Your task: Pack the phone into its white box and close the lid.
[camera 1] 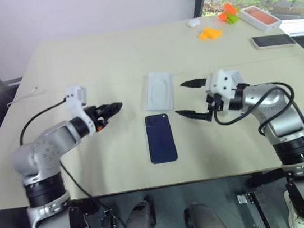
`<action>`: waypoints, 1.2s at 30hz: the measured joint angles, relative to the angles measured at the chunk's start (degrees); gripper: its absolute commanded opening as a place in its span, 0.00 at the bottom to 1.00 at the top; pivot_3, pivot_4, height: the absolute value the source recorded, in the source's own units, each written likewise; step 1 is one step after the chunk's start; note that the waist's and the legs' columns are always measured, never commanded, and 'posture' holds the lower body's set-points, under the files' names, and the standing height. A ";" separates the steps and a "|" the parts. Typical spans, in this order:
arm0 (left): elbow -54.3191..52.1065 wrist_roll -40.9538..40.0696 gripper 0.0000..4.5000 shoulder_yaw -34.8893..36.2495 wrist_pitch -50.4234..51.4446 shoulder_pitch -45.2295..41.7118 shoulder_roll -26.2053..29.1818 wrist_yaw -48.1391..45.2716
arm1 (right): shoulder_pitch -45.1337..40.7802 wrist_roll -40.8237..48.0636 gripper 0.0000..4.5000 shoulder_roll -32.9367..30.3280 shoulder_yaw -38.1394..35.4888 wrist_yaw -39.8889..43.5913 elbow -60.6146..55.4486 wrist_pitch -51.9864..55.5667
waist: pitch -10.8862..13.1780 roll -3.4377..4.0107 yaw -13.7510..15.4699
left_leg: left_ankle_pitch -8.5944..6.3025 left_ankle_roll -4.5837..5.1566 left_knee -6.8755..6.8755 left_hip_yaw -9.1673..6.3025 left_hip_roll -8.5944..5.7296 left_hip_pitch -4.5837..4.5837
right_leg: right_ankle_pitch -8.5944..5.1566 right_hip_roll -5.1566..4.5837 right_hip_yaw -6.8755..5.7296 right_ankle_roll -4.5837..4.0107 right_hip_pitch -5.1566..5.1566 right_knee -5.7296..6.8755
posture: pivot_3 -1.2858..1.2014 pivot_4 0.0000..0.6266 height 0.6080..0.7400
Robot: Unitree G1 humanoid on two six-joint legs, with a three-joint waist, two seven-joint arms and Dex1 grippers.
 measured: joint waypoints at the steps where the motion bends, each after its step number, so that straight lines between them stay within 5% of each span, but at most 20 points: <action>1: -0.47 -2.26 0.99 1.81 2.64 1.88 1.06 -0.49 | 0.41 -0.01 1.00 -0.09 0.02 0.12 -0.38 0.16 | 0.00 0.00 -0.03 | -0.01 -0.01 0.00 -0.01 0.02 0.01 | 0.00 0.00 0.00 -0.01 -0.01 0.00 | 0.52 0.24 1.00; 5: -0.72 -10.39 1.00 8.63 11.23 3.83 1.49 -1.05 | 0.74 0.05 0.83 -0.24 0.68 0.71 -1.54 1.17 | 0.00 0.00 0.69 | -0.03 -0.05 0.06 -0.08 0.03 0.04 | -0.11 -0.03 -0.07 -0.23 -0.15 -0.01 | 0.52 0.24 1.00; 13: -1.11 -15.07 1.00 10.79 17.10 6.68 -1.77 3.86 | 3.14 -7.77 0.00 -1.81 5.85 1.19 -0.95 -8.63 | -0.01 -0.01 0.63 | -0.04 -0.04 0.02 0.00 0.00 0.02 | -0.05 -0.09 -0.03 -0.12 -0.15 -0.11 | 0.52 0.24 1.00; 23: -4.41 -12.89 1.00 5.21 16.97 7.15 -12.35 13.05 | 4.89 -19.89 0.00 -3.84 10.65 -1.77 4.68 -23.89 | -0.02 -0.02 0.59 | -0.03 -0.04 0.07 0.03 -0.01 0.05 | -0.01 -0.08 -0.03 -0.04 -0.06 -0.11 | 0.52 0.24 1.00; 36: -0.12 -7.53 1.00 0.05 13.28 2.70 -16.42 17.20 | 3.96 -29.97 0.00 -4.33 14.25 -6.99 10.99 -34.37 | -0.07 0.03 0.68 | -0.04 -0.05 0.09 0.04 -0.01 0.95 | -0.16 -0.10 -0.01 -0.32 0.85 -0.23 | 0.52 0.24 1.00</action>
